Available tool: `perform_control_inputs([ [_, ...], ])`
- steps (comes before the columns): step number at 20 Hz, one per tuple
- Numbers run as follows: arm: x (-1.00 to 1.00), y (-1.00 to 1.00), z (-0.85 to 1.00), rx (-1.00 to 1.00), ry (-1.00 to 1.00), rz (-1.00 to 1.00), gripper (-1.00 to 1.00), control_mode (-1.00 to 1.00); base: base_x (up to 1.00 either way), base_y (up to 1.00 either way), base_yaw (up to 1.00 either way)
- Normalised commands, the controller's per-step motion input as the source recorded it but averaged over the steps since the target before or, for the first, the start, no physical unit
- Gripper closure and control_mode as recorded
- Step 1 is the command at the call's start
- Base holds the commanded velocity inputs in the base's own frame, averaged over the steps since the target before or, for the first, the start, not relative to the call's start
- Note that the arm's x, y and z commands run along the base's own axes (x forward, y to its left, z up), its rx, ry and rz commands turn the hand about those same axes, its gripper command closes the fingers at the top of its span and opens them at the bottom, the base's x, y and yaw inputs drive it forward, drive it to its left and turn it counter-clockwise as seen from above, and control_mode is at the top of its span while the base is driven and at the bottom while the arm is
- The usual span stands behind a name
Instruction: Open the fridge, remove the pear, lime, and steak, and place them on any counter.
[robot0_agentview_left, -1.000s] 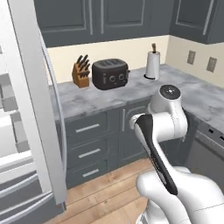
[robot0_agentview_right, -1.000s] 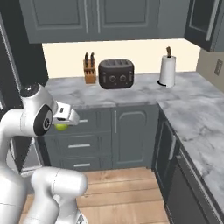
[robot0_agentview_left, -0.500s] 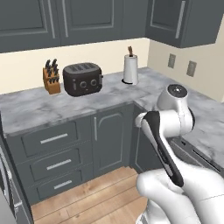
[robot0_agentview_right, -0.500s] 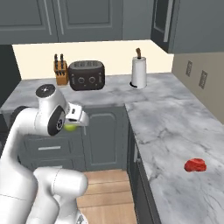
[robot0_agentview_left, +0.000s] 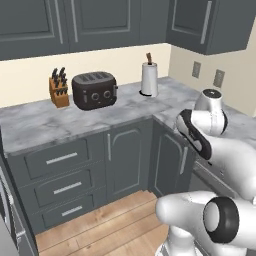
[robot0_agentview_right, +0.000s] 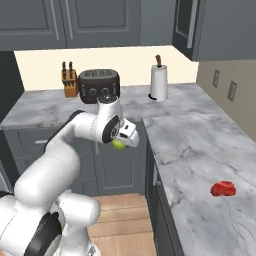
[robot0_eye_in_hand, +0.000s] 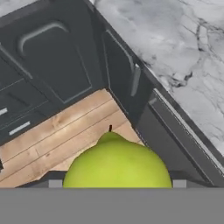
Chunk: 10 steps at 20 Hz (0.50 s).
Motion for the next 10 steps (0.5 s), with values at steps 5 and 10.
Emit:
perform_control_inputs([
  [5, 0.49, -1.00, -0.44, 0.00, 0.15, -0.35, 1.00, -1.00, 0.00, 0.00, 0.00],
  [10, 0.44, -1.00, -0.67, 0.02, 0.07, -0.26, 1.00, -1.00, 0.00, 0.00, 0.00],
])
